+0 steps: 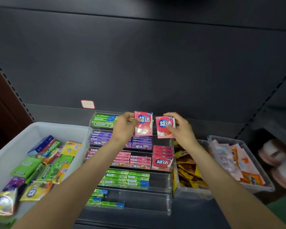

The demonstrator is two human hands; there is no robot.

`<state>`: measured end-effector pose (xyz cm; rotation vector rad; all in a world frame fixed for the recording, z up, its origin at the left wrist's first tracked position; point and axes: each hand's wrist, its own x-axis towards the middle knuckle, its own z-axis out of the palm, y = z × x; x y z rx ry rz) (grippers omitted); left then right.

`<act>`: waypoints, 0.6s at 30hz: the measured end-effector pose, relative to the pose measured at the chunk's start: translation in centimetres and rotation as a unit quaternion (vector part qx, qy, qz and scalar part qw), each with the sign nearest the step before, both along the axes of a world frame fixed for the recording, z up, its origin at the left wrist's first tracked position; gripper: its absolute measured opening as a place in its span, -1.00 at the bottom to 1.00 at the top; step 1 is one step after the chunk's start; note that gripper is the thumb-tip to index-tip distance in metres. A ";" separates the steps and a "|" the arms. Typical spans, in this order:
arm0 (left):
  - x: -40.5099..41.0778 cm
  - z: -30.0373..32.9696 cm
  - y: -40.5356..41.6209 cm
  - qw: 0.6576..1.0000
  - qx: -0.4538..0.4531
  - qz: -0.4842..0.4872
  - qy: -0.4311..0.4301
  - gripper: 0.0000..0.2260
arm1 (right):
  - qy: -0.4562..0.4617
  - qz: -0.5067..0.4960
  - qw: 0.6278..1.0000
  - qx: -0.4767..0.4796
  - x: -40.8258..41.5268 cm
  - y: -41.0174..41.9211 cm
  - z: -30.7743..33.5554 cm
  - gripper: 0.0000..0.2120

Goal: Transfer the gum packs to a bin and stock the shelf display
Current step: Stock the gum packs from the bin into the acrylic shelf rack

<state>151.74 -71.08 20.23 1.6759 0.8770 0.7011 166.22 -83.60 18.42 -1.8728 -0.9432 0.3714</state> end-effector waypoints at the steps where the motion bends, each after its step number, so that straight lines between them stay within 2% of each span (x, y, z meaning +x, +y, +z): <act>1: -0.1 0.0 0.2 1.000 -0.002 0.003 -0.007 -0.95 | -0.014 0.003 1.000 -0.009 0.1 0.1 -0.2 -0.75; 4: -0.4 0.2 1.0 1.000 0.000 0.007 -0.017 -0.95 | -0.034 0.000 0.998 -0.044 0.0 0.4 -0.7 -0.82; 10: -0.3 0.0 1.1 1.000 -0.002 -0.010 -0.010 -0.96 | -0.133 -0.002 0.983 -0.127 -0.2 0.5 -1.0 -0.78; 18: -0.1 -0.3 0.9 1.000 0.001 -0.019 -0.001 -0.93 | -0.155 0.011 0.976 -0.150 0.7 -0.1 -0.3 -0.76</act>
